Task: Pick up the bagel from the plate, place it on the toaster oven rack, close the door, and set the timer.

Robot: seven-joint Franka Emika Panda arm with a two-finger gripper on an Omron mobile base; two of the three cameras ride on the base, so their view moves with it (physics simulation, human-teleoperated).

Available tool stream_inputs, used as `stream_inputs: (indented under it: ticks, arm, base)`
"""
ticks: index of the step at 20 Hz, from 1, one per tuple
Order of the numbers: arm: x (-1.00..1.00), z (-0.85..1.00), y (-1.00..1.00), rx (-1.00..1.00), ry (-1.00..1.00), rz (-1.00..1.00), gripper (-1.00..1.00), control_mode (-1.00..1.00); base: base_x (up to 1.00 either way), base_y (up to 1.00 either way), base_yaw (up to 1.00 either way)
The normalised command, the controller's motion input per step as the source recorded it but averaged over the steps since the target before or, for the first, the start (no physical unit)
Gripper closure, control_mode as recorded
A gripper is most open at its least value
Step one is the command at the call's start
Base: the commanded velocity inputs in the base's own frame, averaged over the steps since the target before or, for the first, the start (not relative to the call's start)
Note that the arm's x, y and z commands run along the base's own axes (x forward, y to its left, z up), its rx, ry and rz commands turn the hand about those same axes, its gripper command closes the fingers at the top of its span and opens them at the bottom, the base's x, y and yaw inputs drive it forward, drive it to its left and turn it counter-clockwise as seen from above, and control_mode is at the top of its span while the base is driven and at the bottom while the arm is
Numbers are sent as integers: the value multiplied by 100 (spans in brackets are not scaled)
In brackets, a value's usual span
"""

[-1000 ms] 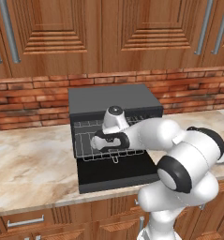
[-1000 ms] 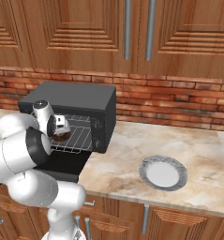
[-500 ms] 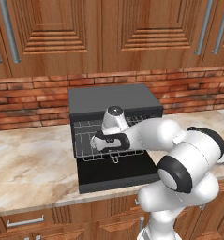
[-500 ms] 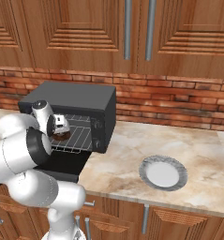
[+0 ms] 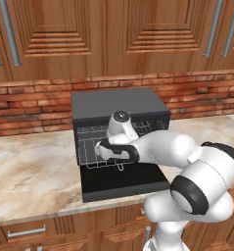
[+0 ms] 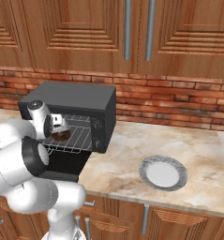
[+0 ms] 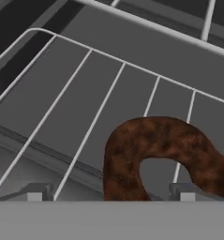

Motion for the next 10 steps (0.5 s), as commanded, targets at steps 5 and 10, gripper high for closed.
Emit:
stream_inputs:
  ticks: [5, 10]
  arm:
    - [-39, 50, 0, 0, -1, 0, -100, -100]
    - [-54, 42, 0, 0, 0, -2, -100, -100]
  base:
    - [0, 0, 0]
    - [0, 0, 0]
